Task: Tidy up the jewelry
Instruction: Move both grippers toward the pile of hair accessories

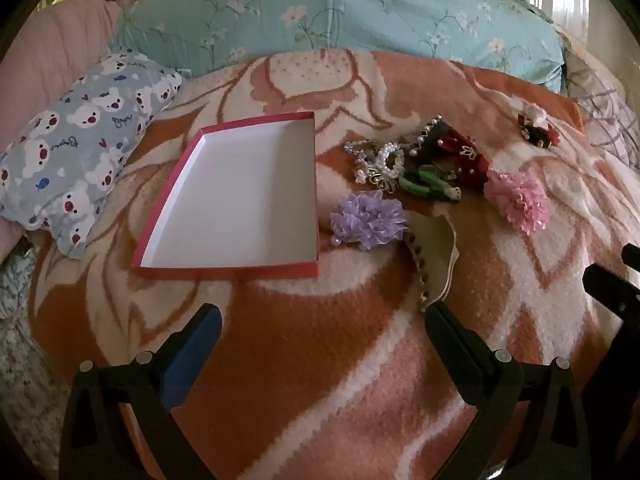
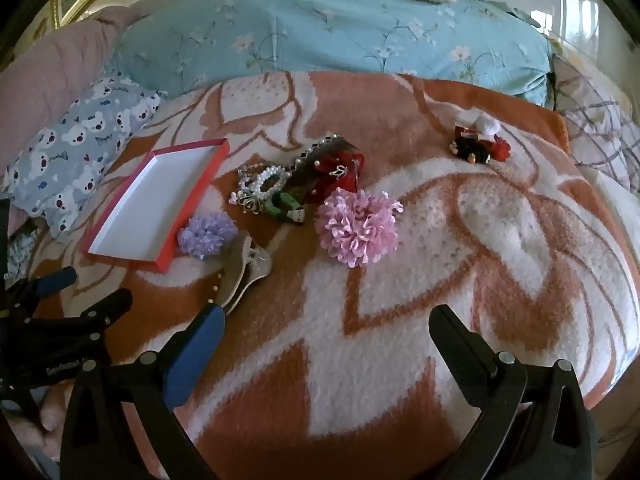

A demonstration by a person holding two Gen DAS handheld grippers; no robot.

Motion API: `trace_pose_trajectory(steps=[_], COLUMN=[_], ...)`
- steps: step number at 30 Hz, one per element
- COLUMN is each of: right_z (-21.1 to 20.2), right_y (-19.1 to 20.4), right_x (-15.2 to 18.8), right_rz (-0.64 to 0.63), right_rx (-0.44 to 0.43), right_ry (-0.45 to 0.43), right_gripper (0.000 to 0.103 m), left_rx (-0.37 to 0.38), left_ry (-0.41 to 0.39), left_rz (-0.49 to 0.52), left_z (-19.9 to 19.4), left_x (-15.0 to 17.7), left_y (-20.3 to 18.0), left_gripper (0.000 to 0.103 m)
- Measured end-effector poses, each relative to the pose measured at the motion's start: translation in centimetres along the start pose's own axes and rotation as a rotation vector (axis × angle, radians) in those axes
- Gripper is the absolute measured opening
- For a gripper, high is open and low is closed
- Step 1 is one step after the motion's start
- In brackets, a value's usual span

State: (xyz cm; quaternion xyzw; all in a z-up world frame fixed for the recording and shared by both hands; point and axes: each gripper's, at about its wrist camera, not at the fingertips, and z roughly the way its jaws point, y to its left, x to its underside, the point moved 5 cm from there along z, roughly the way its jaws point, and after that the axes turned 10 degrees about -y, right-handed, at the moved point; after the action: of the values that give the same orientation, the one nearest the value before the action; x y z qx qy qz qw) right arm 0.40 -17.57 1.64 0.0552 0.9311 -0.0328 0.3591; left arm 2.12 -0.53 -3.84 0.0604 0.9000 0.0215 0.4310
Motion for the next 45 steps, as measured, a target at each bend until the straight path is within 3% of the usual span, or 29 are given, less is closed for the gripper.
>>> trace_pose_trajectory(steps=[7, 45], right_z=[-0.1, 0.2], right_y=[0.0, -0.1], right_x=[0.4, 0.8], right_rz=[-0.02, 0.001], right_rx=[0.001, -0.013], right_ry=[-0.007, 0.027], right_gripper=[0.102, 0.102], left_rx=[0.016, 0.025], left_ry=[0.06, 0.072], left_rz=[-0.011, -0.002], left_z=[0.2, 0.4], left_x=[-0.2, -0.1], left_y=[0.2, -0.4], left_gripper=[0.102, 0.102])
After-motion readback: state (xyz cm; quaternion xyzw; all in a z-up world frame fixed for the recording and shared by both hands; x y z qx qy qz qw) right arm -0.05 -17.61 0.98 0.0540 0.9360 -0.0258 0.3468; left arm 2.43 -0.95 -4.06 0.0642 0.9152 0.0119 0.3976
